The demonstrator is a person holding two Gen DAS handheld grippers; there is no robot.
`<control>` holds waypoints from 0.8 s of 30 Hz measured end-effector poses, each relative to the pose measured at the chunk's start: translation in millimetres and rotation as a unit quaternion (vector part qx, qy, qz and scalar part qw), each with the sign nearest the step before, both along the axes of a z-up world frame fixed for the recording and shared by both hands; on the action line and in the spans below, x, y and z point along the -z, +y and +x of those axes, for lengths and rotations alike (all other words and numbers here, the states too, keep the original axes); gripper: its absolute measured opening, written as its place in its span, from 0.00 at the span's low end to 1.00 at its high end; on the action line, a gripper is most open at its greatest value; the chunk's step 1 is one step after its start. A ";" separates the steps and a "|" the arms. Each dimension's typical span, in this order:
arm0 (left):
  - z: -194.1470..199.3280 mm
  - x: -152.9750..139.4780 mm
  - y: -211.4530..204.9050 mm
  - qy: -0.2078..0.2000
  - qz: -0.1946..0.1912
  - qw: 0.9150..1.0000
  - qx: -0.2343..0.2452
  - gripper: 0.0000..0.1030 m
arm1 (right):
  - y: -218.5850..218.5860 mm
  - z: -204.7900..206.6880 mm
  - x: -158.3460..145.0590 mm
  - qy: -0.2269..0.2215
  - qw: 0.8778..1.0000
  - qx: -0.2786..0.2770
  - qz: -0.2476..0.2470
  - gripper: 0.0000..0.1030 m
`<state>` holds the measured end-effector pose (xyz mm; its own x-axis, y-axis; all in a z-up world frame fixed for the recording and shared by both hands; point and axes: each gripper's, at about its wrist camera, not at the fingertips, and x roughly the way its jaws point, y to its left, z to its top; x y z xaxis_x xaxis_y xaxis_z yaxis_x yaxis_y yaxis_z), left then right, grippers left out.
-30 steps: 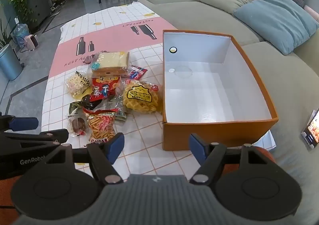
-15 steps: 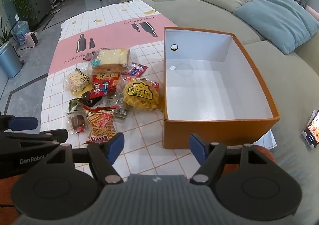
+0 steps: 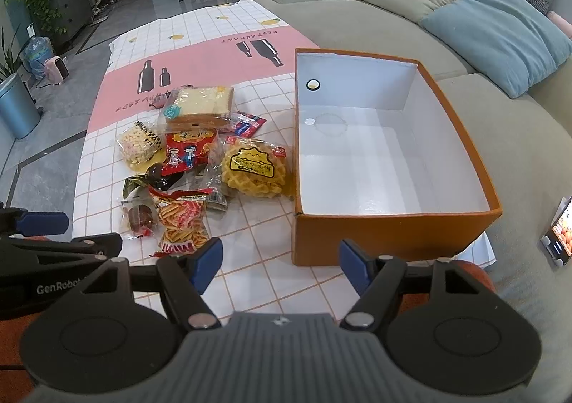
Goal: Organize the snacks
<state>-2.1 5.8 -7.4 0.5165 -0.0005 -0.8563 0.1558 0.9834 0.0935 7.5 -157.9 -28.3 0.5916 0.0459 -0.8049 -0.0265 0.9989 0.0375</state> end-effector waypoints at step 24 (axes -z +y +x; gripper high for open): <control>-3.0 5.4 -0.6 0.005 -0.002 1.000 -0.002 0.70 | -0.9 -0.3 1.6 0.001 1.000 0.003 0.001 0.69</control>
<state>-5.2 5.2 -12.9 0.5078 -0.0028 -0.8615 0.1532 0.9844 0.0870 7.2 -158.7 -29.9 0.5897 0.0440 -0.8064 -0.0211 0.9990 0.0391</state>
